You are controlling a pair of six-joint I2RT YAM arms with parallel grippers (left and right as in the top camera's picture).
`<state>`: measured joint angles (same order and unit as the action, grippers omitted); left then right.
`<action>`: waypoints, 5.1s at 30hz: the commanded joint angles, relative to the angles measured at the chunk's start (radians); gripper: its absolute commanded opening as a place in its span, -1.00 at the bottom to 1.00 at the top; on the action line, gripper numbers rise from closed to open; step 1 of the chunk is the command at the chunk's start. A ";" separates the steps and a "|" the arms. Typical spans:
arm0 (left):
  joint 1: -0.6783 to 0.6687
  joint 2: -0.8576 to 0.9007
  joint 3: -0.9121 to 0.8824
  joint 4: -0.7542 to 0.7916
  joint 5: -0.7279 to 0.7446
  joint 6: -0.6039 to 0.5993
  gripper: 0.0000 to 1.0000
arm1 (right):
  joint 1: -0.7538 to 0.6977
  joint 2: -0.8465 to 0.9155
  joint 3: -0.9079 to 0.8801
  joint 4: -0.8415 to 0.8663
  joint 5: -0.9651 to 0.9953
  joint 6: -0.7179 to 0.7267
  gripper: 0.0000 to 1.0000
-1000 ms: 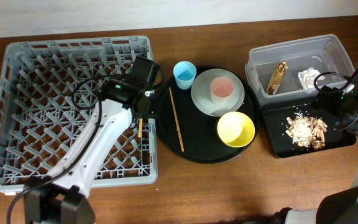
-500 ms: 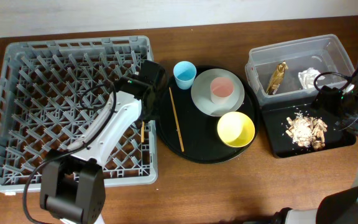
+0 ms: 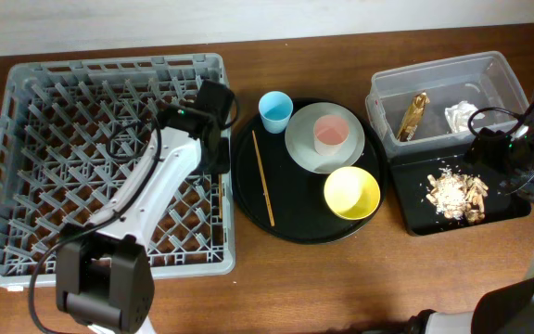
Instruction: Sort waste into correct bins and load items into the dishwasher rack
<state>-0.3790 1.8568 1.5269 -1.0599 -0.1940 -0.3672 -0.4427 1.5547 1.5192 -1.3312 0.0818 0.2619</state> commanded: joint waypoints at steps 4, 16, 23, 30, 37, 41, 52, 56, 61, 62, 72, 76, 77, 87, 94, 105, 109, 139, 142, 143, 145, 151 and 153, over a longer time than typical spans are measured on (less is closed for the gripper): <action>0.002 -0.118 0.120 -0.061 0.364 -0.006 0.96 | -0.003 -0.015 0.005 0.000 0.006 0.006 0.97; -0.233 -0.097 0.042 -0.001 0.103 -0.257 -0.34 | -0.003 -0.015 0.005 0.000 0.006 0.006 0.97; -0.308 -0.015 -0.003 0.088 0.035 -0.303 -0.56 | -0.003 -0.015 0.005 0.000 0.005 0.006 0.97; -0.306 0.153 -0.003 0.150 0.036 -0.344 -0.57 | -0.003 -0.015 0.005 0.000 0.006 0.006 0.97; -0.305 0.259 -0.003 0.180 0.035 -0.344 -0.58 | -0.003 -0.015 0.005 0.000 0.006 0.006 0.97; -0.299 0.272 -0.004 0.181 0.030 -0.344 -0.58 | -0.003 -0.015 0.005 0.000 0.006 0.006 0.97; -0.314 0.332 -0.006 0.200 -0.012 -0.407 -0.59 | -0.003 -0.015 0.005 0.000 0.006 0.006 0.97; -0.314 0.350 -0.006 0.199 0.003 -0.407 -0.66 | -0.003 -0.015 0.005 0.000 0.006 0.006 0.97; -0.314 0.336 0.026 0.166 0.013 -0.406 -0.98 | -0.003 -0.015 0.005 0.000 0.006 0.006 0.98; -0.314 0.328 0.040 0.151 0.013 -0.406 -0.99 | -0.003 -0.015 0.005 0.000 0.006 0.006 0.97; -0.302 0.023 0.160 -0.009 -0.110 -0.331 -0.99 | -0.003 -0.015 0.005 0.000 0.006 0.006 0.97; -0.284 -0.077 0.160 -0.039 -0.143 -0.260 -0.98 | -0.003 -0.015 0.005 0.000 0.006 0.006 0.97; -0.271 -0.089 0.160 -0.054 -0.156 -0.260 -0.98 | -0.003 -0.015 0.005 0.000 0.006 0.006 0.97; -0.074 -0.093 0.156 -0.151 -0.027 -0.016 -0.98 | -0.003 -0.015 0.005 0.000 0.006 0.006 0.97; -0.024 -0.089 0.057 -0.090 -0.011 -0.016 -0.99 | -0.003 -0.015 0.005 0.000 0.006 0.006 0.97; -0.024 -0.086 -0.172 0.138 -0.011 -0.016 -0.99 | -0.003 -0.015 0.005 0.000 0.005 0.006 0.97; -0.024 -0.084 -0.227 0.190 -0.011 -0.016 -0.98 | -0.003 -0.015 0.005 0.000 0.006 0.006 0.97; 0.123 -0.244 0.267 -0.174 -0.100 -0.016 0.99 | -0.003 -0.015 0.005 0.000 0.006 0.006 0.97; 0.191 -0.247 0.267 -0.231 -0.166 -0.017 0.99 | -0.003 -0.015 0.005 0.000 0.006 0.006 0.97; 0.210 -0.247 0.267 -0.240 -0.166 -0.021 0.99 | -0.003 -0.015 0.005 0.000 0.006 0.006 0.97; 0.245 -0.247 0.267 -0.256 -0.166 -0.021 0.99 | -0.003 -0.015 0.005 0.000 0.006 0.006 0.97; 0.297 -0.247 0.267 -0.292 -0.166 -0.021 0.99 | -0.003 -0.015 0.005 0.000 0.006 0.006 0.97; 0.297 -0.247 0.267 -0.292 -0.166 -0.021 0.99 | -0.003 -0.015 0.005 0.000 0.006 0.006 0.97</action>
<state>-0.0837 1.6119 1.7897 -1.3479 -0.3424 -0.3851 -0.4427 1.5547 1.5192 -1.3315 0.0818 0.2619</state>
